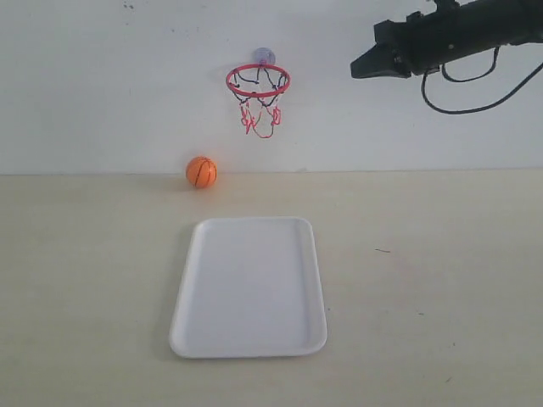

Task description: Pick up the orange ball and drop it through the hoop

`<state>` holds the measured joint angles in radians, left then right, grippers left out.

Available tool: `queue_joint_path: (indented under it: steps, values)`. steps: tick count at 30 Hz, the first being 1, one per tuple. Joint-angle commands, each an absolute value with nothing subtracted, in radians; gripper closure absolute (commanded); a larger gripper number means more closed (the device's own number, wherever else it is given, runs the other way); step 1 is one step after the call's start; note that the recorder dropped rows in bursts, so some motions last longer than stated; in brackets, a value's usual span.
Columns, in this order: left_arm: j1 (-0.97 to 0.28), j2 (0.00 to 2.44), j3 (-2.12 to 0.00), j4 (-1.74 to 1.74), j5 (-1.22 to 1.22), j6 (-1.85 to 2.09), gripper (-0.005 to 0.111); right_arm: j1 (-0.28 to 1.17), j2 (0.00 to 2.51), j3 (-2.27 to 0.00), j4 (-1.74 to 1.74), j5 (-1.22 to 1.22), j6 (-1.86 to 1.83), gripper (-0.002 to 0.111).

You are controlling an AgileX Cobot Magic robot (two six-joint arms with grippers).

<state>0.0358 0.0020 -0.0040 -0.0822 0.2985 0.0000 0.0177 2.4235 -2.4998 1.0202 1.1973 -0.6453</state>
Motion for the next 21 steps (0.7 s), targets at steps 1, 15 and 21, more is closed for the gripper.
queue_joint_path:
  steps: [1, 15, 21]
  values:
    - [0.038, 0.0, 0.0, -0.086, 0.291, -0.007, 0.103, 0.014, 2.357, -2.493, 0.995, 1.221, -0.487, 0.109]
    - [0.038, 0.0, 0.0, -0.086, 0.291, -0.007, 0.103, 0.033, 1.799, -1.723, 0.604, 1.221, -0.583, 0.109]
    - [0.038, 0.0, 0.0, -0.086, 0.291, -0.007, 0.103, 0.033, 1.52, -1.226, 0.663, 1.221, -0.581, 0.109]
